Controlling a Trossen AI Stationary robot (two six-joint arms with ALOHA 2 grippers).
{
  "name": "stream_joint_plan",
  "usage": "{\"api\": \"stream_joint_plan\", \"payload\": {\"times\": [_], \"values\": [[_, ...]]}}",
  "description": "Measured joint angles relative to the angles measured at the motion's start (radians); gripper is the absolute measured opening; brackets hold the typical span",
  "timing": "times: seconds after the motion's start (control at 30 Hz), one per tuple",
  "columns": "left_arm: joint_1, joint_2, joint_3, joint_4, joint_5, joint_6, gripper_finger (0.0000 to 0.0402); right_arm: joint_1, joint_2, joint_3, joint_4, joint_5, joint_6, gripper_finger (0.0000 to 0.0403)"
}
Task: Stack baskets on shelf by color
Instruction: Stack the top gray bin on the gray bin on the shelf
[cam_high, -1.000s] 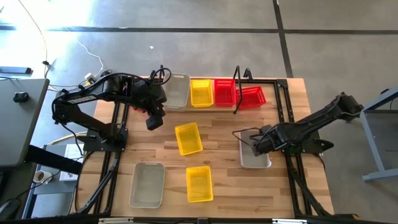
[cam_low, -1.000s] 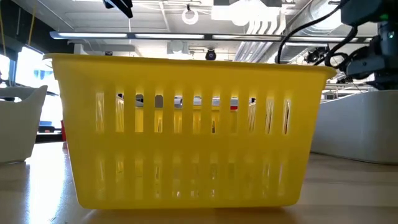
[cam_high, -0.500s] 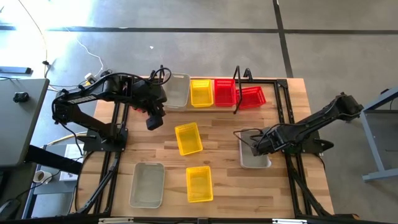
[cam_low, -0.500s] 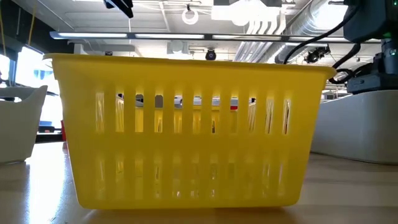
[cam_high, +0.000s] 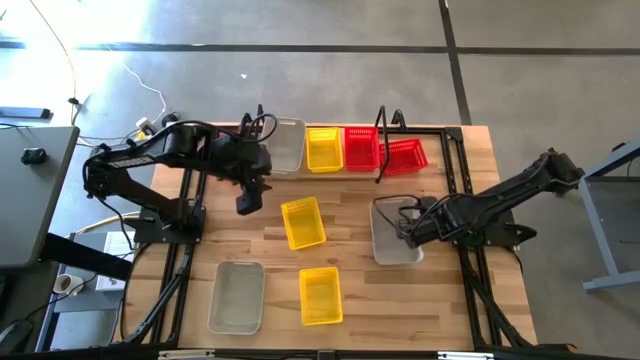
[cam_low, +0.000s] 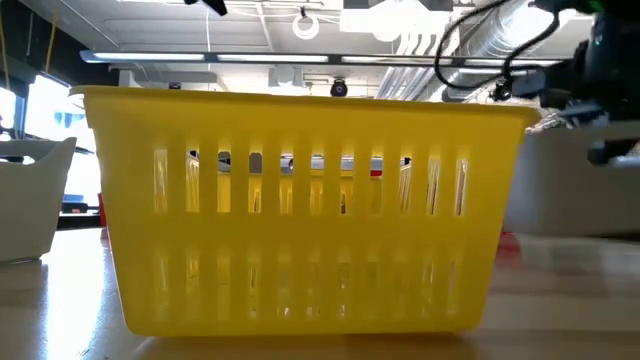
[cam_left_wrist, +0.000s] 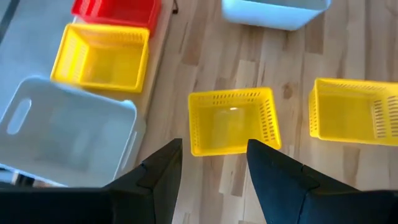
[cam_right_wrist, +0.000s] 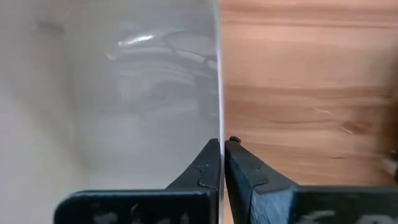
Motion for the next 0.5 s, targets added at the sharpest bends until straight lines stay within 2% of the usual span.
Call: {"api": "stream_joint_plan", "payload": {"times": [0.3, 0.5], "values": [[-0.063, 0.0, 0.0, 0.007, -0.049, 0.019, 0.0172, 0.0, 0.004, 0.111, -0.063, 0.079, 0.053, 0.0], [-0.118, 0.02, 0.001, 0.066, -0.05, 0.067, 0.0172, 0.0, 0.088, 0.24, -0.081, 0.162, 0.054, 0.0]]}}
